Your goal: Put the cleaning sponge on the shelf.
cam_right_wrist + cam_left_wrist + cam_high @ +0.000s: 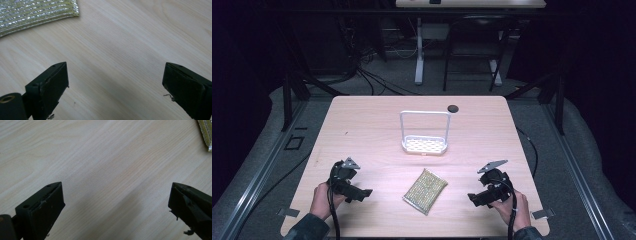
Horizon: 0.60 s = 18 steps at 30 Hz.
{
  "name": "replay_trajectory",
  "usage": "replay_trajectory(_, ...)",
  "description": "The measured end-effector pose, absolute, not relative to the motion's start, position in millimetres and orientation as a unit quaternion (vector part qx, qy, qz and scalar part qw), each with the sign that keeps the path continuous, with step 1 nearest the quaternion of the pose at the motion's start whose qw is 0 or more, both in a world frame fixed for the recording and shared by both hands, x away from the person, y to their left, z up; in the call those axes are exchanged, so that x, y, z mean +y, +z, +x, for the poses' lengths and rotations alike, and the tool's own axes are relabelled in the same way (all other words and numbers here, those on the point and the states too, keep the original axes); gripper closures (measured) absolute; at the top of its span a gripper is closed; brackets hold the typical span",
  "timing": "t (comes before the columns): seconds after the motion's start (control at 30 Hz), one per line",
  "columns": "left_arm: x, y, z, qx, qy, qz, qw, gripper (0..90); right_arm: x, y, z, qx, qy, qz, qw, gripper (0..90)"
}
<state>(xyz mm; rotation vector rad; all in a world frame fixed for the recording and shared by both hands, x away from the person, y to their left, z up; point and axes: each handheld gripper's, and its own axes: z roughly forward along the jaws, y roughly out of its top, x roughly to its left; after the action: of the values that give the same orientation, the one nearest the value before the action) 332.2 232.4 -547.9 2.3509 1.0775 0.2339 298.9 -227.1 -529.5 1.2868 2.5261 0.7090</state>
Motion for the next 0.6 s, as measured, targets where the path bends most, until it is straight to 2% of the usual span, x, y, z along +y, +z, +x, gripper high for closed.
replay_trajectory(0.6, 231, -548, 332, 0.397, 0.083, 0.874, 0.270, 0.2, -173, -528, 308, 0.873, 0.265, 0.400, 0.084, 7.1)
